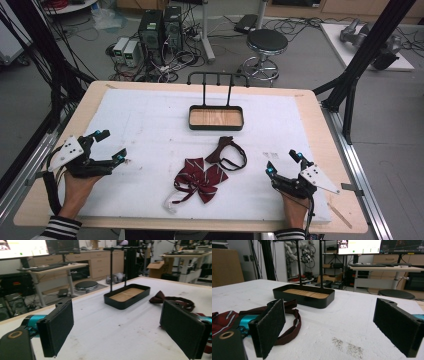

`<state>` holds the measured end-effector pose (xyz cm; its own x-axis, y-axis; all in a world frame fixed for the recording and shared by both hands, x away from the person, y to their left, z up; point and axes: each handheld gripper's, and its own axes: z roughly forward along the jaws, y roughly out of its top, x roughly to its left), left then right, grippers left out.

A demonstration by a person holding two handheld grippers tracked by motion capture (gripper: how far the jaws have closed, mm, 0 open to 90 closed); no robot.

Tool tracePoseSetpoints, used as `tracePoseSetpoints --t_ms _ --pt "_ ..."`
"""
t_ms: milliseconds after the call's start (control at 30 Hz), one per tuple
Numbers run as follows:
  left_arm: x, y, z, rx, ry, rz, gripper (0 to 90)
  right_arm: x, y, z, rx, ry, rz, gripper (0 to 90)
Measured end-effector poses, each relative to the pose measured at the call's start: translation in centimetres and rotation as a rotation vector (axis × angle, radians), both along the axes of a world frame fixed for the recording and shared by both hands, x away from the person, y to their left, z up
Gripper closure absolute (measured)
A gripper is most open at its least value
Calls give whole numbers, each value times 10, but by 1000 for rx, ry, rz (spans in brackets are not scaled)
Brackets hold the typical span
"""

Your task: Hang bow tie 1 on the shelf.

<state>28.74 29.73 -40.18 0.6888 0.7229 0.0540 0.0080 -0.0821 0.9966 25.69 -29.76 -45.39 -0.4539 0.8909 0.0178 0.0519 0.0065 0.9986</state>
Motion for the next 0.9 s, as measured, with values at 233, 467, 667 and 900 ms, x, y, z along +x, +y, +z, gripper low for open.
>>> tracePoseSetpoints --t_ms 233,467,667,900 --pt "3 -18 12 39 20 -92 123 0 1 0 4 7 2 99" --pt "9 -40 18 85 53 -178 123 0 0 0 1 2 0 99" --pt "11 -59 24 136 65 -244 123 0 0 0 3 3 1 100" --pt "16 -80 27 188 91 -321 123 0 0 0 5 8 2 99"
